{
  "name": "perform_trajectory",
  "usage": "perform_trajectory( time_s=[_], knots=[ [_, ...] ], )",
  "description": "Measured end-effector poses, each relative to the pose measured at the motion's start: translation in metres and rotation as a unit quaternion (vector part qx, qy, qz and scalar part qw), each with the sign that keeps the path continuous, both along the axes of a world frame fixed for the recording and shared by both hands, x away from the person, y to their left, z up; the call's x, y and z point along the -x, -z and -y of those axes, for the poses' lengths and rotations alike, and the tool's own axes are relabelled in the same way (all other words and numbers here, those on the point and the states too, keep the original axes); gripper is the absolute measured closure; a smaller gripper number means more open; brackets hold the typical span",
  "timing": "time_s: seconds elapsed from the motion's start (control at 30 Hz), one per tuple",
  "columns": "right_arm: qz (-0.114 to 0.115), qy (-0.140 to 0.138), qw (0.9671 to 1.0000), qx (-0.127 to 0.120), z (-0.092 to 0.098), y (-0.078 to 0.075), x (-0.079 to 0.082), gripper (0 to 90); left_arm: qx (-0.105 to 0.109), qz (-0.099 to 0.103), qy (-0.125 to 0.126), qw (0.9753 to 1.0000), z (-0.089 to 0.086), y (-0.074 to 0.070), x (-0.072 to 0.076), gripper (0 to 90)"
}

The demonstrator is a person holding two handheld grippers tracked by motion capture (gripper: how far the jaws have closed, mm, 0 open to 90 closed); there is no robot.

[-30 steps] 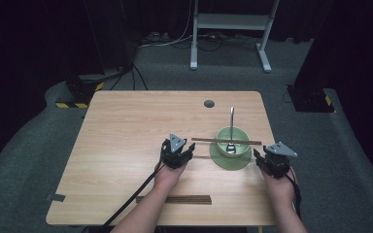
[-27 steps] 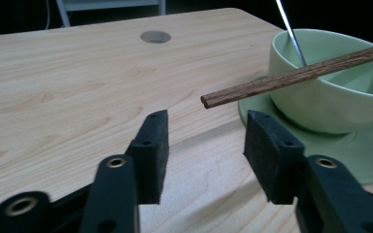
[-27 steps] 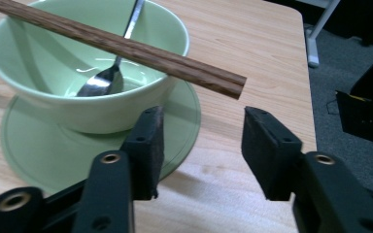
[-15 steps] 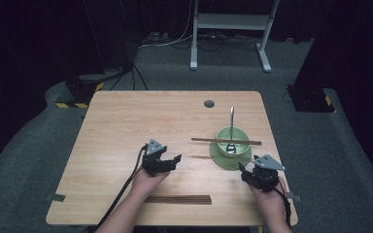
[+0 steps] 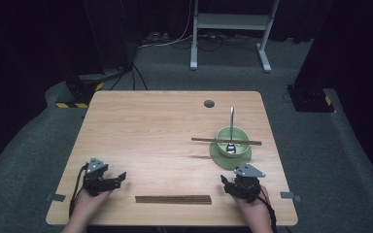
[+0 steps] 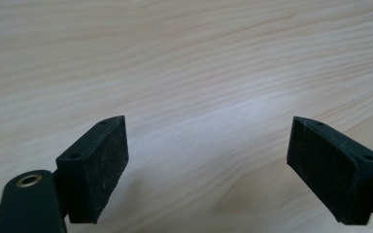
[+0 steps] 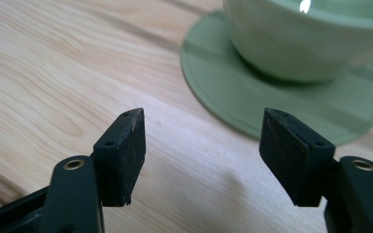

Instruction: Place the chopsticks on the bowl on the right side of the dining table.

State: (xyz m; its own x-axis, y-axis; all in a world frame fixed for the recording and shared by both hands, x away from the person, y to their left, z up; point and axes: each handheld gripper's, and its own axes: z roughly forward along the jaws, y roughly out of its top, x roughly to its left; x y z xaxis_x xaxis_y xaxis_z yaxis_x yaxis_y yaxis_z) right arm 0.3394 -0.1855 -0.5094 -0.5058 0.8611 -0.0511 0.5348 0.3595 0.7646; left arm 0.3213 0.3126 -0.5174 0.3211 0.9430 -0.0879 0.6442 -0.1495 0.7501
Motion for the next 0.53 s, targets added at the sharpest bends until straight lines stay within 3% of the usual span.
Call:
perform_trajectory(
  time_s=[0.07, 0.17, 0.27, 0.37, 0.53],
  knots=[
    [-0.01, 0.007, 0.9998, 0.016, 0.002, 0.005, -0.001, 37.5, -0.004, -0.003, -0.001, 1.0, -0.004, 0.002, 0.006, 15.5],
    [-0.029, 0.021, 0.9994, 0.003, 0.003, 0.015, -0.005, 32.9, -0.025, -0.001, 0.0, 0.9997, -0.001, 0.01, 0.012, 15.1],
    [-0.038, 0.021, 0.9991, -0.003, 0.004, 0.016, -0.006, 30.0, -0.044, -0.001, 0.012, 0.999, 0.003, 0.013, 0.013, 14.8],
    [-0.039, 0.025, 0.9989, -0.001, 0.003, 0.016, -0.006, 27.5, -0.046, -0.001, 0.03, 0.9985, 0.004, 0.014, 0.013, 14.5],
    [-0.038, 0.04, 0.9984, 0.004, 0.001, 0.016, -0.006, 22.6, -0.045, 0.0, 0.034, 0.9984, 0.005, 0.014, 0.012, 14.8]
  ],
)
